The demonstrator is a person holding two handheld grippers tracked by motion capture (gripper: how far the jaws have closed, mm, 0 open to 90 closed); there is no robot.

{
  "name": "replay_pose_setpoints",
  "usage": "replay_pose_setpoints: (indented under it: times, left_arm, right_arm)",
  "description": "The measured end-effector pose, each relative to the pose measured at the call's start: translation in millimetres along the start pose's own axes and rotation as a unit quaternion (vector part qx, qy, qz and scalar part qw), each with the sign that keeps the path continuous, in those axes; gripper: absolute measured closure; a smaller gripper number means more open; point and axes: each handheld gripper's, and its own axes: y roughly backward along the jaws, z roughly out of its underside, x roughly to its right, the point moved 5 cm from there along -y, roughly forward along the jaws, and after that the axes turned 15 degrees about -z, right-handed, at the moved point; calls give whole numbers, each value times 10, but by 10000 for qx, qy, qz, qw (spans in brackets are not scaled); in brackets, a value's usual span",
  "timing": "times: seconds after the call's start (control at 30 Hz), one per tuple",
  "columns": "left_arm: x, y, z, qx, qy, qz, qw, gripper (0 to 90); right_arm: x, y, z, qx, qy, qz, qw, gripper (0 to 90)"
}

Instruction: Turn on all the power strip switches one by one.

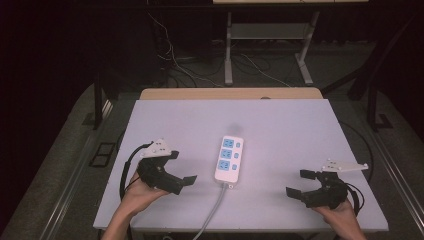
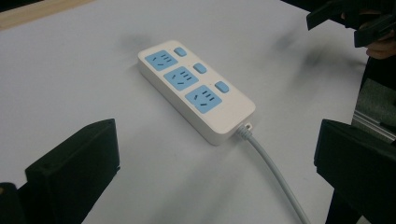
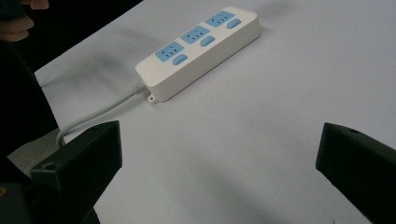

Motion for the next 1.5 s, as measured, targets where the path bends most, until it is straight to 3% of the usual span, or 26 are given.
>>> replay_pose_setpoints:
  times: [0.67, 1.03, 1.5]
  left_arm:
    - [130, -256, -279, -257, -436, 251, 9984, 0]
    - [199, -413, -418, -421, -699, 389, 9959, 0]
    - [228, -617, -543, -606, -859, 498, 9932, 0]
  right_arm:
    - [-5, 10, 6, 1, 21, -10, 10000, 2]
    - [7, 28, 4, 29, 3, 26, 10000, 3]
    - [23, 56, -1, 87, -17, 40, 10000, 3]
